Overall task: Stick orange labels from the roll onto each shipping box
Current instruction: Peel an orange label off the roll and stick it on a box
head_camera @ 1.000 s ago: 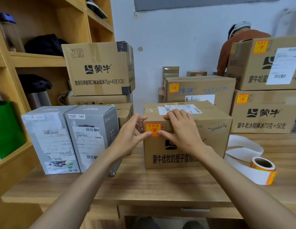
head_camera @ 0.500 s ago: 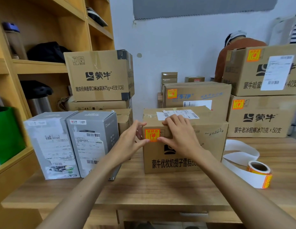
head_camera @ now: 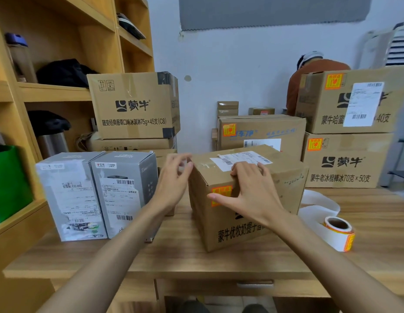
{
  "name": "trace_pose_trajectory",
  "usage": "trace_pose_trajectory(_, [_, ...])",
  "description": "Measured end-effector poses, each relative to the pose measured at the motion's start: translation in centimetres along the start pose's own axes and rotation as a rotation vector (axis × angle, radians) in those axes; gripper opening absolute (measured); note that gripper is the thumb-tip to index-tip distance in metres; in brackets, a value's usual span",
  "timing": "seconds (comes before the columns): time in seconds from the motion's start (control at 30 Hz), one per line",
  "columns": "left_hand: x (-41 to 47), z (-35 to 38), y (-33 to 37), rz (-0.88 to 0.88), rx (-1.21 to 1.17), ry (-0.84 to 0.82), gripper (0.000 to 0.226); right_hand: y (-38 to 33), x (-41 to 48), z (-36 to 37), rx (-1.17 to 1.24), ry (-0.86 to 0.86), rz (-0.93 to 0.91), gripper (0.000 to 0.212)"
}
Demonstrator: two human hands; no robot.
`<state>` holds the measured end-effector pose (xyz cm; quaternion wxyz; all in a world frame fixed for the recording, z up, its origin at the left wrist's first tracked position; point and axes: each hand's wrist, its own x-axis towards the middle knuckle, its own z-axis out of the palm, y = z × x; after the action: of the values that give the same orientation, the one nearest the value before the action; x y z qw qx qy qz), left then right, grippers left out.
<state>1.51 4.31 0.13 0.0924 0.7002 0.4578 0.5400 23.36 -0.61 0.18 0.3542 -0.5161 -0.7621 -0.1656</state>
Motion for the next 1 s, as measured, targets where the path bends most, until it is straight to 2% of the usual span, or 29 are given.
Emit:
trace_pose_trajectory(0.07, [1.6, 0.0, -0.4, -0.127, 0.007, -0.081, 0.041, -0.7, -0.1, -0.1, -0.090, 0.013, 0.006, 0.084])
trace_pose_trajectory(0.13, [2.5, 0.2, -0.5, -0.207, -0.081, -0.184, 0.047, -1.2, -0.2, 0.1, -0.166, 0.017, 0.012, 0.090])
trace_pose_trajectory(0.23, [2.8, 0.5, -0.4, -0.254, -0.152, -0.287, 0.045, -1.6, -0.1, 0.2, -0.203, 0.007, 0.020, 0.091])
trace_pose_trajectory(0.33, [2.1, 0.5, -1.1, -0.250, -0.094, -0.289, 0.042, -1.6, -0.3, 0.0, -0.168, -0.005, 0.023, 0.083])
trace_pose_trajectory(0.57, [-1.2, -1.3, -2.1, -0.070, 0.053, -0.220, 0.035, 2.2, -3.0, -2.1, -0.112, 0.017, 0.057, 0.069])
trace_pose_trajectory(0.7, [-2.2, -2.2, -1.8, 0.071, 0.101, -0.216, 0.040, 4.4, -3.5, -2.7, 0.102, -0.021, 0.136, 0.067])
trace_pose_trajectory(0.87, [-2.4, -2.0, -0.8, 0.160, 0.067, -0.189, 0.036, 6.7, -3.0, -2.7, 0.320, -0.040, 0.149, 0.037])
trace_pose_trajectory(1.0, [-2.4, -1.1, -0.2, 0.171, 0.053, -0.154, 0.039, 7.6, -2.5, -2.0, 0.413, -0.026, 0.211, 0.036])
